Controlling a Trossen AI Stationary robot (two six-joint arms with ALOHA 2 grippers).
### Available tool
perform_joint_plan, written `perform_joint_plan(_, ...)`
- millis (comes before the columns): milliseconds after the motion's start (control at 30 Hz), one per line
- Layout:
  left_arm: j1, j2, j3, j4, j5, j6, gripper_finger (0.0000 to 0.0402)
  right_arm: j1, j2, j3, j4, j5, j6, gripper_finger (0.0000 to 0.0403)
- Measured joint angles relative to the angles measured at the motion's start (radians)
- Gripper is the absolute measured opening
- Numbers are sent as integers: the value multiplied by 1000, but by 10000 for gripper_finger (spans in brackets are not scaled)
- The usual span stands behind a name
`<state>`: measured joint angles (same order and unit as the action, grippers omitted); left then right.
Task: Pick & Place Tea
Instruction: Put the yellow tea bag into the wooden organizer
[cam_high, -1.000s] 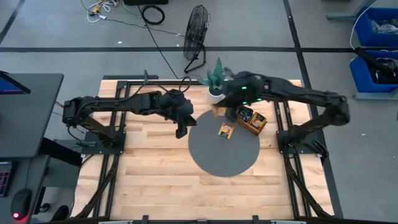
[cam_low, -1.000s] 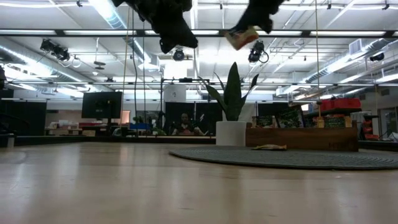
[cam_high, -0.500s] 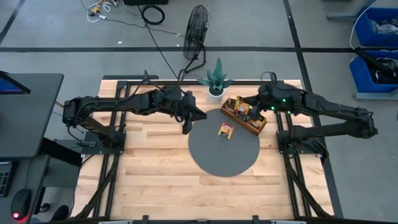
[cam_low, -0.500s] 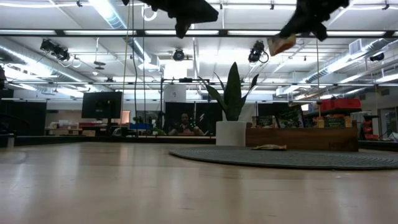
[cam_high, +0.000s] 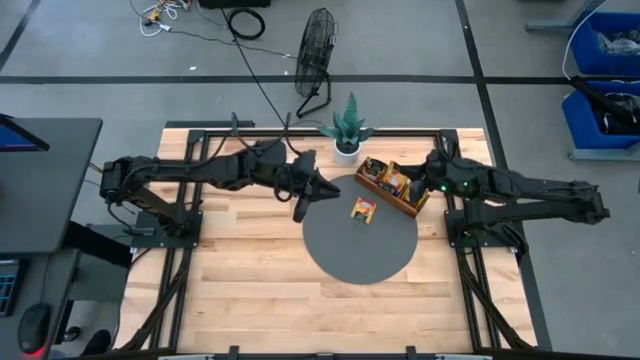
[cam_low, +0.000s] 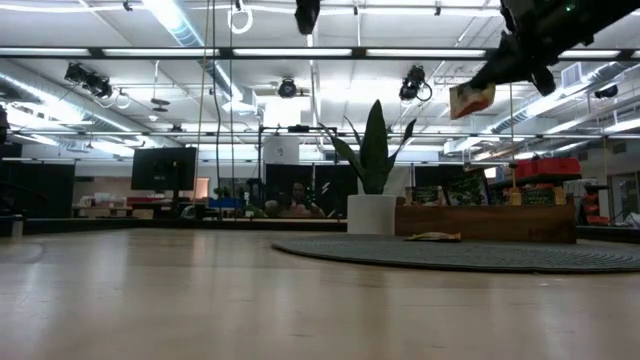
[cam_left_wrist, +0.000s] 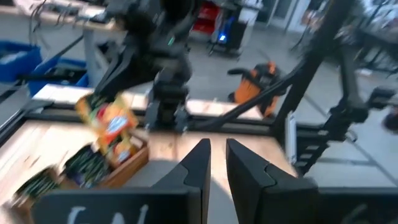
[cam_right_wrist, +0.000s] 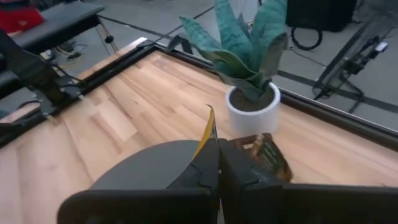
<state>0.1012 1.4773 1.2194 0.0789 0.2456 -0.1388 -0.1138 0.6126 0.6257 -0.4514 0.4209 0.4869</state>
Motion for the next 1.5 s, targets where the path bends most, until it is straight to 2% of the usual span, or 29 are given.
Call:
perform_joint_plan(367,-38,0,0,81,-6,-17,55,3,-92,-141,56,70,-6,0)
perform_joint_plan(467,-38,0,0,81,-7,-34,55,10,-126,-164,33,80,30,0)
perform_joint_plan(633,-38,0,0,81,-8,-60,55,41,-208,-206,-23,186,189,0)
perform_joint_plan(800,-30,0,0,82,-8,-61,55,74,-293,-241,-77,200,193,0)
perform_joint_plan(933,-25,0,0,86,-9,-65,55,105,-328,-242,-183,260,186,0)
perform_joint_plan(1167,-26,0,0,86,-8,-67,55,157,-350,-249,-228,357,202,0)
perform_joint_plan(1367,-26,0,0,86,-8,-68,55,223,-349,-338,-234,418,351,0)
perform_joint_plan(1500,-26,0,0,86,-8,-88,55,276,-349,-357,-236,508,366,0)
